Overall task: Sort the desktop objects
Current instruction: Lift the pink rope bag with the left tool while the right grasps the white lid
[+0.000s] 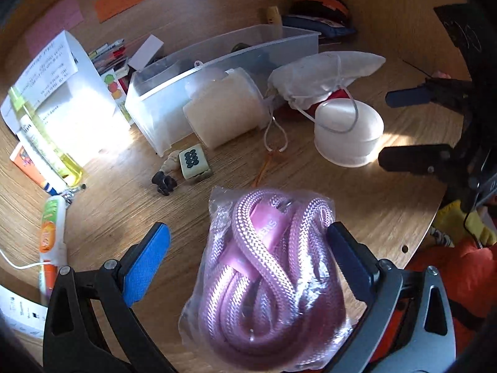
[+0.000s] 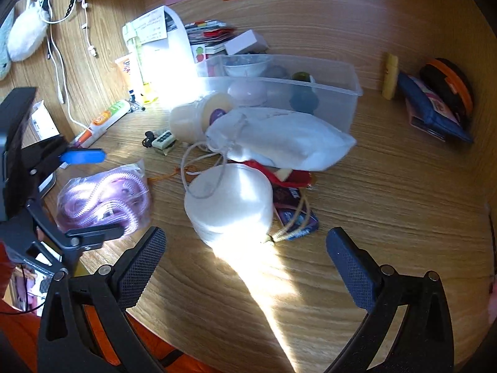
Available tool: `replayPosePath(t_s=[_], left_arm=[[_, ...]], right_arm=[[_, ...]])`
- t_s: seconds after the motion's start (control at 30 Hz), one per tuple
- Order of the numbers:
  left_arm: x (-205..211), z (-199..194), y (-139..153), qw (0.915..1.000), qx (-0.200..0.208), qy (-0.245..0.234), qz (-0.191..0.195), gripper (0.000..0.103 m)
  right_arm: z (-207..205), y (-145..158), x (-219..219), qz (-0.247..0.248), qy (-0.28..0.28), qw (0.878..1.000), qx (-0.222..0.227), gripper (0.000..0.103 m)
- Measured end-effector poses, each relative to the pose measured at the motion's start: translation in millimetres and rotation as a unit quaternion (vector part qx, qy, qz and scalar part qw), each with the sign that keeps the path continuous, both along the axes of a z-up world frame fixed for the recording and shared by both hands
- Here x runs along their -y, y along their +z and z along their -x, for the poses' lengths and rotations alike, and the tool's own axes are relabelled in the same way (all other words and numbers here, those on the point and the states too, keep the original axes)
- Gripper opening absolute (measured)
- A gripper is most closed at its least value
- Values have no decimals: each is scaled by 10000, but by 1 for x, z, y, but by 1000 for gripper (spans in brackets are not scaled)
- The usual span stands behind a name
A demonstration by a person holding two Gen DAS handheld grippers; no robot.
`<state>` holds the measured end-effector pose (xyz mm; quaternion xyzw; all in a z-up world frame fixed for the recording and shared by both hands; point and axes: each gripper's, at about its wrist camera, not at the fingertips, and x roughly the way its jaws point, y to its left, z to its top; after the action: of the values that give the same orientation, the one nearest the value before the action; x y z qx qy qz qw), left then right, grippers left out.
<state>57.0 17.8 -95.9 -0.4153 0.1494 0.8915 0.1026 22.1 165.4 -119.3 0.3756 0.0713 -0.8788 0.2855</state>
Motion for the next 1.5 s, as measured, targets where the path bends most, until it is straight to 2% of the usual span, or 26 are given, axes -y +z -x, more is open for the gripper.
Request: replayPosePath(t_s=[0.1,0.2,0.33,0.4,0.57,0.73,0.83,0.9,1.07,1.2,1.5], left_arm=[[11,1,-3,9993,108,100,-355,102],[19,-1,-6,9977,194,172,-633,102],[24,-7,-9,9960,242,166,-846,99],[23,-9,-10,9955,280,82,-906,95],[18,-6,-14,9953,265,-40,-925,92],[17,-1,-13,9952,165,-92,-963,78],[20,1,-12,9951,117,-55,-981,71],[23,2,-11,9947,109,14,-1026,65],[32,3,-8,9924,92,228,-1205,59],[34,1,-2,9900,-21,398,-1353,53],[35,-2,13,9842,-303,614,-1631,51]], right_arm=[[3,0,7,-52,45,10000,-30,97],[7,1,12,-46,95,9999,48,87],[15,-3,16,27,159,9995,265,76],[15,-3,19,-16,149,9996,219,74],[15,-3,28,-182,172,9996,147,74],[17,-4,40,-402,145,9991,39,74],[20,-4,43,-448,68,9990,-24,62],[21,-4,42,-413,74,9991,3,62],[17,-1,36,-231,155,9996,75,62],[6,6,32,-55,286,9996,-50,62],[-10,24,14,306,415,9986,-154,62]])
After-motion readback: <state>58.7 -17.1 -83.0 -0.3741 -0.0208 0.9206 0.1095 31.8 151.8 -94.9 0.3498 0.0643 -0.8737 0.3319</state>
